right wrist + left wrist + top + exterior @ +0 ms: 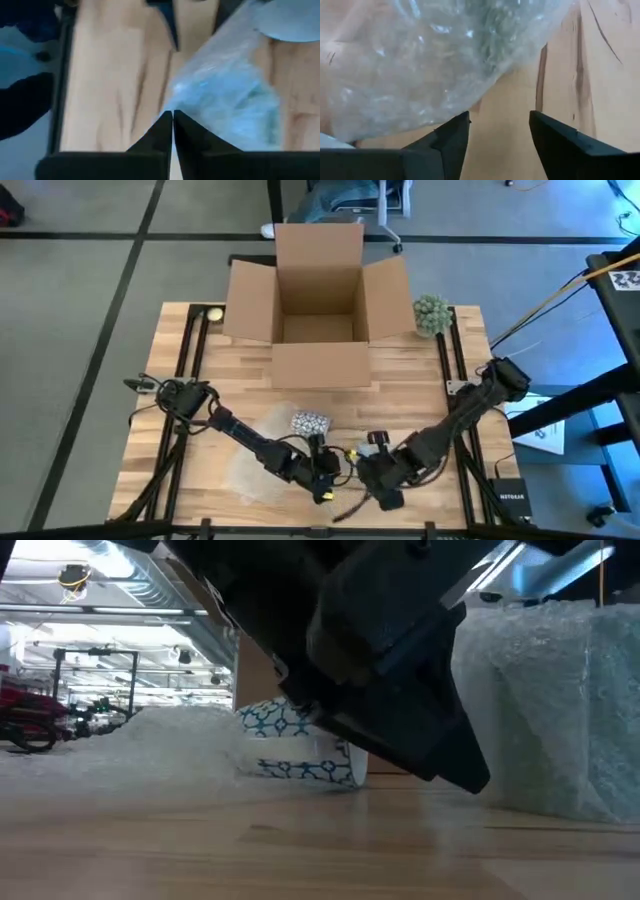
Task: Wrap mug
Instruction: Put the wrapped green mug into the brown cardboard box
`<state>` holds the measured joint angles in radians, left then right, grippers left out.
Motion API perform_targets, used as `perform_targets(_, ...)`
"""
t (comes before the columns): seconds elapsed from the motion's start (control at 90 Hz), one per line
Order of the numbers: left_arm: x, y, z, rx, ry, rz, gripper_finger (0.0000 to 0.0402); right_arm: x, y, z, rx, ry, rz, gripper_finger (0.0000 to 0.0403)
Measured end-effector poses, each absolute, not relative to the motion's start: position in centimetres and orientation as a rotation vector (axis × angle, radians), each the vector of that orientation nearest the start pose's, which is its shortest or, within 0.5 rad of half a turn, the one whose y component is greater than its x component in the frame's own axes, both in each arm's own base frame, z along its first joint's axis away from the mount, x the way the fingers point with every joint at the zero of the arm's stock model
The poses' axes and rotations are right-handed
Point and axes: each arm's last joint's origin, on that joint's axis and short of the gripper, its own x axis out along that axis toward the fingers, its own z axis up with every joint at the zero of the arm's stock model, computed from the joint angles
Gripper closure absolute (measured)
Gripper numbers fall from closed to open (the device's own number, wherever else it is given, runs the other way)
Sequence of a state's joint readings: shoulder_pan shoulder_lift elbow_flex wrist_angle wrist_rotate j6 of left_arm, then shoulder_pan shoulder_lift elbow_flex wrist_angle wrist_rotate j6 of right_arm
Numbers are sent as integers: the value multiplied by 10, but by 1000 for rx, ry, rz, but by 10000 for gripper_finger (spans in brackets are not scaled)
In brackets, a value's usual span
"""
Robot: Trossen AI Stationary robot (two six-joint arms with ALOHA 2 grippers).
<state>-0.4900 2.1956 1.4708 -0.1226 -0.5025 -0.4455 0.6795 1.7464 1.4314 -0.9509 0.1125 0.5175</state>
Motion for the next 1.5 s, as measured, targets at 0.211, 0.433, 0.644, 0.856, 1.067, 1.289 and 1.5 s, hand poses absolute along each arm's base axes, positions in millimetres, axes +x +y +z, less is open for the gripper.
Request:
perform_targets(0.211,412,-204,130,-23,719,173,210,270,217,242,-50,1185,70,279)
perform_targets(0.433,412,-204,130,-28,719,175,210,275,213,217,-37,1219,22,171)
perform_targets(0.644,412,-204,130,-28,719,175,210,286,210,176,-56,1279,-20,141)
perform_targets(0.856,412,-204,130,-37,719,177,210,292,212,155,-89,1307,-37,184)
perform_targets(1.067,412,-204,130,-40,720,177,210,291,213,152,-87,1319,-28,325)
perform_targets(1.289,410,-207,133,-39,719,170,210,287,223,158,-75,1357,21,372)
perform_targets(1.5,399,-217,161,-33,672,161,210,277,245,183,-122,1385,70,380)
